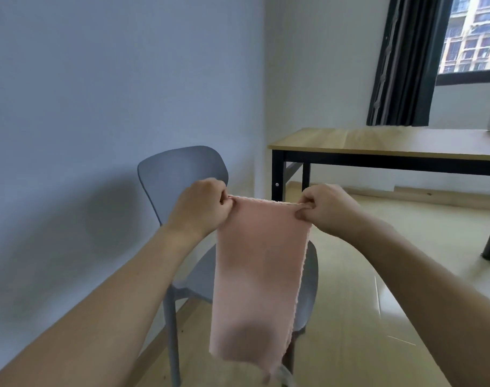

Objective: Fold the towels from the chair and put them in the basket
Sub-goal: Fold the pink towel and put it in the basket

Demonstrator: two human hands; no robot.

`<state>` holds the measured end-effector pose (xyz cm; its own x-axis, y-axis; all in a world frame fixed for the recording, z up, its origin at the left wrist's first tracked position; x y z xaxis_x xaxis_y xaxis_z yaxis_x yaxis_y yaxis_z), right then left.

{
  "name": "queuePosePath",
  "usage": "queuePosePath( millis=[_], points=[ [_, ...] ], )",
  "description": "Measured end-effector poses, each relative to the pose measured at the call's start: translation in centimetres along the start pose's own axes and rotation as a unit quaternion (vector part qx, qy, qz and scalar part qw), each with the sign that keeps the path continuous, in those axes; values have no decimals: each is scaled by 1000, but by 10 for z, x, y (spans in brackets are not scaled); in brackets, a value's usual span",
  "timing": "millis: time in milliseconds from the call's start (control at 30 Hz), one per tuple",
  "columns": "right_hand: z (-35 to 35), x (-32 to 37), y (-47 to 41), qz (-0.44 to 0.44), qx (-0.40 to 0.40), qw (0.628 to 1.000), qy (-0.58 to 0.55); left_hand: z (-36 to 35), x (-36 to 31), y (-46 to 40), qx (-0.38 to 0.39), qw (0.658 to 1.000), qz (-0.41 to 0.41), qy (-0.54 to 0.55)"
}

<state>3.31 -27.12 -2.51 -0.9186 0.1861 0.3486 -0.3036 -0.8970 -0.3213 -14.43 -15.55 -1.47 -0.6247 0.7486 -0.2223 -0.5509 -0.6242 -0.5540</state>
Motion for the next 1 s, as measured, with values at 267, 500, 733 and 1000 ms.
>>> queuePosePath(
  millis=[267, 500, 733, 1000],
  points=[
    [83, 35, -22, 75, -238, 966, -62, 68, -22, -38, -180, 972, -137, -65],
    [-2, -1, 40, 16, -12, 982, -188, 5, -3, 63, 41, 975, -24, 217],
    [-140, -51, 123, -142, 416, 889, -128, -127, 22, 164, 435, 879, 52, 185],
    [-158, -90, 63, -169, 324, 927, -84, -175, 37, 112, 366, 912, 113, 145]
  ],
)
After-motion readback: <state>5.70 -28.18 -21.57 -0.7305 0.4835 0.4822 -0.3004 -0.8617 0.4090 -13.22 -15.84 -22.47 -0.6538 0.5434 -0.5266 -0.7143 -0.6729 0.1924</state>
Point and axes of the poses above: each hand's wrist, its own y-axis away from the middle knuckle, its own z-axis out of the back of the hand, x = y × z, the point moved 7 cm from there along -y, towards the middle knuckle, and after that the axes turned 6 degrees about x, right-handed, at the moved point
